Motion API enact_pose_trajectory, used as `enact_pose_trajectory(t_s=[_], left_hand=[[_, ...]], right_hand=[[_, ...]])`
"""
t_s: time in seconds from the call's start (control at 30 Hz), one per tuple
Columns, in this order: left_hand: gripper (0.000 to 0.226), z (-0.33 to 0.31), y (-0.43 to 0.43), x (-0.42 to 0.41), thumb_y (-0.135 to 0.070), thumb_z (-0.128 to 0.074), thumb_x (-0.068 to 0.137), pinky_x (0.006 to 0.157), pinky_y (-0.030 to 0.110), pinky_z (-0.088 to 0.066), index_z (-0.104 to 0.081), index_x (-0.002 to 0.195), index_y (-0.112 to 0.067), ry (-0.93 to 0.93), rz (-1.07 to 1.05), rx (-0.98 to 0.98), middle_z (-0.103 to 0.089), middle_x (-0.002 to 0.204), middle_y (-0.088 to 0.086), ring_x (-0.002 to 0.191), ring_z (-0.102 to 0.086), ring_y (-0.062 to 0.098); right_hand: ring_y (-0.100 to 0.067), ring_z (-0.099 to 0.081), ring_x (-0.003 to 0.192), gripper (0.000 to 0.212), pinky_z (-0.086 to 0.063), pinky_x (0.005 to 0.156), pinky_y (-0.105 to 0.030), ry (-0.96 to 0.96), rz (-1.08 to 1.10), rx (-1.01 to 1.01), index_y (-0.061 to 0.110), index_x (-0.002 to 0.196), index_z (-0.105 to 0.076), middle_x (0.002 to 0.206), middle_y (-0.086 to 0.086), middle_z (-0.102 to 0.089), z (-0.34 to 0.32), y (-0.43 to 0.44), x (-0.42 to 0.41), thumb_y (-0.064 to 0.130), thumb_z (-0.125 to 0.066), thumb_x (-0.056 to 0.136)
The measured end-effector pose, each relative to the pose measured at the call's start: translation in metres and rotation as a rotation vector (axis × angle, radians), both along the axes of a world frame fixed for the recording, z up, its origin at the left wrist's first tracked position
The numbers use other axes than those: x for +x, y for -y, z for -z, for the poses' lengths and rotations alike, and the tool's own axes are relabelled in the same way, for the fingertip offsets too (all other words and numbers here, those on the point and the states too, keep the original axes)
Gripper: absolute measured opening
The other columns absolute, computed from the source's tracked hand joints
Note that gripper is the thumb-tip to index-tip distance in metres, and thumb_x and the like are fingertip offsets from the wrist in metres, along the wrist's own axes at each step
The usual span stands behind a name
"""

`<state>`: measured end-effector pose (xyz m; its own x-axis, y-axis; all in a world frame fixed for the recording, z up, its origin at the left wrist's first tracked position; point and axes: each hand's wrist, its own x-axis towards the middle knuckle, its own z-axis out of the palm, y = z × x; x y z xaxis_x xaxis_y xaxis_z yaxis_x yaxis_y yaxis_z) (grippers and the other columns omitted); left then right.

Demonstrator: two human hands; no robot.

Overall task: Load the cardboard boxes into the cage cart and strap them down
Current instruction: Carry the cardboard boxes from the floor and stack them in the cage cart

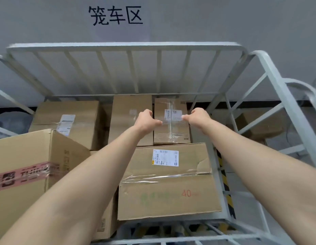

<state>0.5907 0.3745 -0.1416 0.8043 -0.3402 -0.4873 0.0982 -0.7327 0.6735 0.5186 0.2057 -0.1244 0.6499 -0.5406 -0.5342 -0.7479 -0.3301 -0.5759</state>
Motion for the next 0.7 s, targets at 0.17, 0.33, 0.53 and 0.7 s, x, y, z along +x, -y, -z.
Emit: enact_pose_trajectory(t_s=[0.17,0.33,0.53,0.7], left_hand=[[0.058,0.061,0.017,0.015,-0.023,-0.069,0.086,0.090,0.029,-0.040,-0.043,0.133,-0.004,-0.072,-0.029,0.059,-0.049,0.132,0.012,0.109,-0.050,0.022],[0.063,0.112,0.015,0.035,-0.024,-0.069,0.085,0.101,0.033,-0.039,-0.040,0.138,-0.004,-0.080,-0.048,0.100,-0.047,0.137,0.013,0.122,-0.049,0.027],[0.063,0.151,0.002,0.058,-0.024,-0.070,0.084,0.104,0.036,-0.039,-0.042,0.137,-0.005,-0.091,-0.079,0.136,-0.047,0.137,0.014,0.122,-0.050,0.028],[0.062,0.168,-0.018,0.079,-0.023,-0.070,0.085,0.104,0.036,-0.039,-0.042,0.137,-0.005,-0.088,-0.127,0.167,-0.046,0.137,0.014,0.122,-0.049,0.029]], right_hand=[[-0.031,-0.047,0.127,0.058,-0.040,0.099,-0.035,-0.046,0.011,0.027,-0.001,0.137,-0.044,0.141,-0.015,-0.048,0.056,0.024,0.011,0.030,-0.063,0.091],[-0.030,-0.050,0.121,0.052,-0.041,0.090,-0.032,-0.099,0.010,0.037,-0.001,0.134,-0.045,0.137,-0.015,-0.050,0.107,0.026,0.025,0.028,-0.060,0.093],[-0.031,-0.051,0.120,0.055,-0.042,0.097,-0.038,-0.149,0.006,0.058,-0.002,0.136,-0.041,0.137,-0.016,-0.050,0.149,0.012,0.042,0.026,-0.060,0.093],[-0.030,-0.047,0.126,0.055,-0.039,0.098,-0.036,-0.166,-0.019,0.070,0.002,0.137,-0.041,0.141,-0.014,-0.047,0.168,-0.002,0.061,0.027,-0.061,0.092]])
